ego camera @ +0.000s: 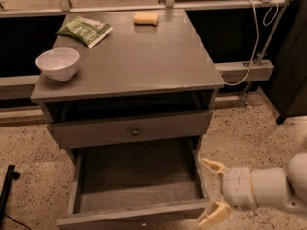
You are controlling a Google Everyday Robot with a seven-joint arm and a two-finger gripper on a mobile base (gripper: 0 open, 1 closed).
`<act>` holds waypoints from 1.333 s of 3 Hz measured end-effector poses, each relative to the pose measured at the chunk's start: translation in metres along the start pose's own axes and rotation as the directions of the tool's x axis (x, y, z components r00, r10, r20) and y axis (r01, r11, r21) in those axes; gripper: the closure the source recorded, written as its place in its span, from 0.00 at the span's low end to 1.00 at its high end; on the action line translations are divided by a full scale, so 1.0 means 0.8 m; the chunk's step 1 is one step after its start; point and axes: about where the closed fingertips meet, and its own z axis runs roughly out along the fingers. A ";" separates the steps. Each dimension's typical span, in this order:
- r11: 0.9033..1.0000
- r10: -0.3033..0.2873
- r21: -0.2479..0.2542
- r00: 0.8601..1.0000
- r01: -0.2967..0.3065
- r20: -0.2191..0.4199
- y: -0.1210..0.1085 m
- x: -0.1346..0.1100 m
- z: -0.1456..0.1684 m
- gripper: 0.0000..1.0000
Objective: Close middle drawer
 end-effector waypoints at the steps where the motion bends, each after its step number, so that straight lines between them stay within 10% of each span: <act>1: 0.999 -0.053 0.010 0.989 0.052 0.141 0.002 0.030 0.043 0.00; 3: 0.997 -0.066 -0.018 0.980 0.071 0.189 0.007 0.076 0.095 0.00; 4: 0.987 -0.163 0.027 0.972 0.160 0.169 0.022 0.125 0.136 0.00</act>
Offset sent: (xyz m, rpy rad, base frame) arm 0.0007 0.0145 -0.0366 0.1146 -0.0734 0.0233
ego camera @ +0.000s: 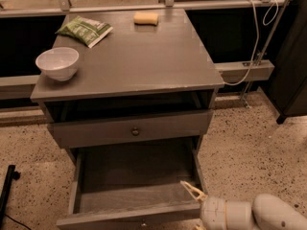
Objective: Close middle drawer
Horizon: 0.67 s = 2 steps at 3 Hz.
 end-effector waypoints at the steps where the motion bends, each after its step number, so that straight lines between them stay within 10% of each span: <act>1: 0.990 -0.136 0.032 0.990 0.136 0.021 0.012 0.055 0.017 0.19; 2: 0.978 -0.206 -0.003 0.977 0.206 0.051 0.030 0.089 0.032 0.43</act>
Offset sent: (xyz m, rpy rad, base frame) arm -0.0238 -0.0073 -0.1190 0.0032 -0.2399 0.1901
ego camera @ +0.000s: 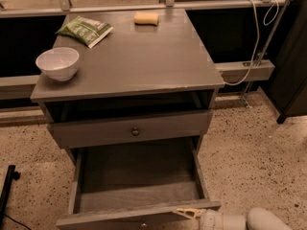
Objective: Close middle drawer
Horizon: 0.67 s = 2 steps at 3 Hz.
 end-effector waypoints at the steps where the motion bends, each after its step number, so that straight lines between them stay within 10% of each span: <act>1: 0.999 -0.010 -0.035 1.000 0.011 0.024 0.024 0.029 0.009 0.66; 2: 0.996 0.086 -0.007 0.996 -0.087 -0.023 0.042 0.068 0.031 0.97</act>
Offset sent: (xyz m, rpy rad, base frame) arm -0.0106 -0.0044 -0.1050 -0.0781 0.1570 -0.1153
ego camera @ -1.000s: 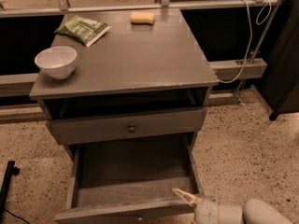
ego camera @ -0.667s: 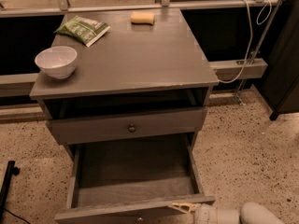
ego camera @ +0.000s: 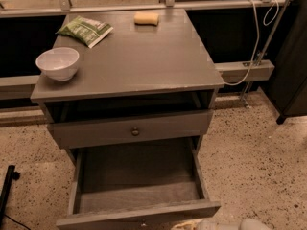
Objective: Close middle drawer
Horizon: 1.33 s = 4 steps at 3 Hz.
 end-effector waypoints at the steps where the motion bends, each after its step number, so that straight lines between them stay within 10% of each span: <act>1: 0.991 0.100 0.095 0.995 -0.097 -0.029 -0.005 0.037 0.022 1.00; 4: 0.953 0.170 0.262 0.985 -0.154 -0.038 -0.052 0.041 0.068 1.00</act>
Offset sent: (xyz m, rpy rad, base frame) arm 0.0670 0.0203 -0.0638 0.0149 0.0713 -0.4064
